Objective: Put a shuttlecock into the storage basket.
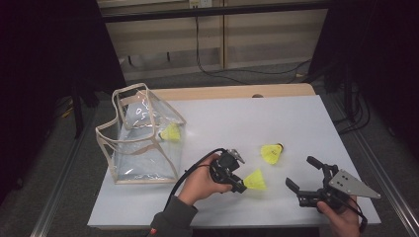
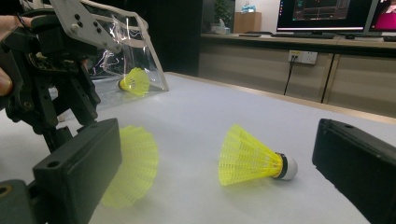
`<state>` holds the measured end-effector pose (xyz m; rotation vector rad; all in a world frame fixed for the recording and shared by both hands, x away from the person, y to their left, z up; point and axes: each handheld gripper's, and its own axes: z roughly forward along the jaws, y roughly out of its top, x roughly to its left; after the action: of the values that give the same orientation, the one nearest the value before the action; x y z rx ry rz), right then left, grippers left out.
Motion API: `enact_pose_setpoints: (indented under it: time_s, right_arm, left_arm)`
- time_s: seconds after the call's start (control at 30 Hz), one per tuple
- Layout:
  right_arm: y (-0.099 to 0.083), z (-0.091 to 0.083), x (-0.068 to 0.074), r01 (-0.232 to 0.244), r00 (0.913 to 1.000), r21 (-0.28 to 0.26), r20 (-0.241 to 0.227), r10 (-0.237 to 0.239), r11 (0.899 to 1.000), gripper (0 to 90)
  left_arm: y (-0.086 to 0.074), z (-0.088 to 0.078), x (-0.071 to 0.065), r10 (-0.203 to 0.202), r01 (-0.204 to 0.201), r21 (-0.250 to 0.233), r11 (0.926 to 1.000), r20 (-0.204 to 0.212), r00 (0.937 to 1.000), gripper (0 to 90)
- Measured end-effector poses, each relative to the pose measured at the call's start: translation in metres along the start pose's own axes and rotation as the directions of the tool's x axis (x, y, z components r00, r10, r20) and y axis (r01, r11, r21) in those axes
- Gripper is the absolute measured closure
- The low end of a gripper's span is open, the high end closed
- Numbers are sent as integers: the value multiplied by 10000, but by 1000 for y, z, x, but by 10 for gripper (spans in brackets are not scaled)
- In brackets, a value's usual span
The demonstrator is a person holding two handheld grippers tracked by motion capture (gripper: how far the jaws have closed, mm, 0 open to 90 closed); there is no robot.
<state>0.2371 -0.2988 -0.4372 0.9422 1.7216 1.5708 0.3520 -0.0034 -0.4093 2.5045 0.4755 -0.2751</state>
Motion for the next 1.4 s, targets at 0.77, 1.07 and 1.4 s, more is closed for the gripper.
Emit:
enact_pose_setpoints:
  time_s: [0.77,1.07,1.4]
  right_arm:
    - [0,0,1,18,10000,-1,-29,-18,10000,11]
    - [0,1,1,-7,10000,-1,-40,7,10000,11]
    - [-1,2,1,11,10000,15,-79,-11,10000,11]
  left_arm:
    - [6,-52,2,-1129,1129,2,9936,-194,9934,635]
    - [8,-73,1,-1358,1360,4,9907,-443,9897,635]
    - [9,-92,3,-1812,1813,-47,9834,-724,9808,635]
